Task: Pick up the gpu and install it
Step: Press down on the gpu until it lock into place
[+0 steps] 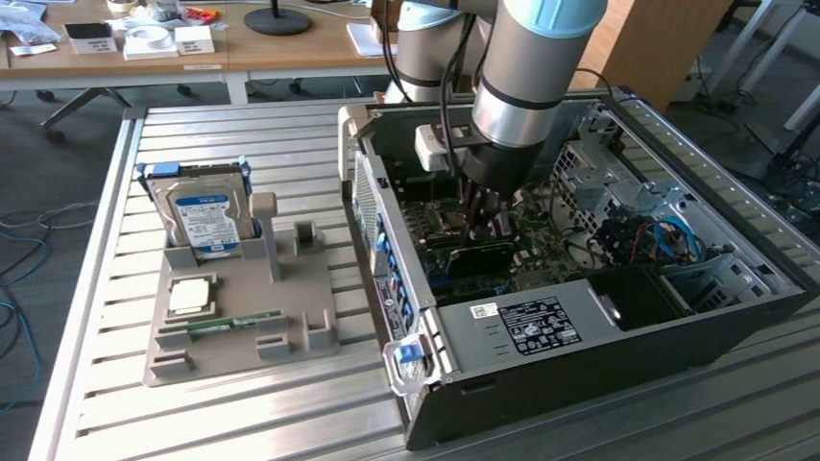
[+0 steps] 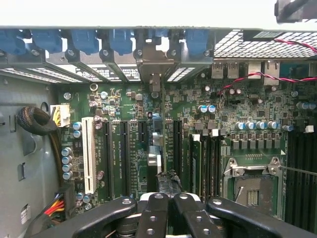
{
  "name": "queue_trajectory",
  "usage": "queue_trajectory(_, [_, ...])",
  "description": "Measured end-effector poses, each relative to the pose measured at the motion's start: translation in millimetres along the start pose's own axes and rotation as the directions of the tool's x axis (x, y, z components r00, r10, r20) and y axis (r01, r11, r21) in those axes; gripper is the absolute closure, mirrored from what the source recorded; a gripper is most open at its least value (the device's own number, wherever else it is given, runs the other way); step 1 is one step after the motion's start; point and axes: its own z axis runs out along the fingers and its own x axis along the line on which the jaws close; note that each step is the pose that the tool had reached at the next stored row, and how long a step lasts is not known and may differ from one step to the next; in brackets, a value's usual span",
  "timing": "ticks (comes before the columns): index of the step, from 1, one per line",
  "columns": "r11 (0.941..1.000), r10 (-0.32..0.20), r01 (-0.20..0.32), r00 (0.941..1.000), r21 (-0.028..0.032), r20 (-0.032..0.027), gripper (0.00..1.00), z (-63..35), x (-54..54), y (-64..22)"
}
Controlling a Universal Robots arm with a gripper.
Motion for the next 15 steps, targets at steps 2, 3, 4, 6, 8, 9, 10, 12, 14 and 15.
queue_trajectory(2, [1.0, 0.0, 0.0, 1.0, -0.0001, -0.0002, 0.89, 0.6, 0.1, 0.0])
queue_trajectory(3, [1.0, 0.0, 0.0, 1.0, -0.0001, -0.0003, 0.89, 0.6, 0.1, 0.0])
queue_trajectory(4, [1.0, 0.0, 0.0, 1.0, -0.0002, -0.0003, 0.89, 0.6, 0.1, 0.0])
queue_trajectory(6, [1.0, 0.0, 0.0, 1.0, -0.0001, -0.0001, 0.89, 0.7, 0.1, 0.0])
queue_trajectory(8, [1.0, 0.0, 0.0, 1.0, 0.0001, 0.0002, 0.89, 0.9, -0.2, -0.1])
queue_trajectory(9, [1.0, 0.0, 0.0, 1.0, 0.0, 0.0, 0.89, 0.8, -0.3, -0.1])
queue_trajectory(10, [1.0, 0.0, 0.0, 1.0, 0.0, 0.0, 0.89, 0.9, -0.5, 0.0])
queue_trajectory(12, [1.0, 0.0, 0.0, 1.0, 0.0, -0.0002, 0.89, 0.8, -0.6, 0.0])
queue_trajectory(14, [1.0, 0.0, 0.0, 1.0, 0.0, 0.0, 0.89, 1.4, -0.7, 0.0])
queue_trajectory(15, [1.0, 0.0, 0.0, 1.0, 0.0, -0.0001, 0.89, 1.7, -0.6, 0.0])
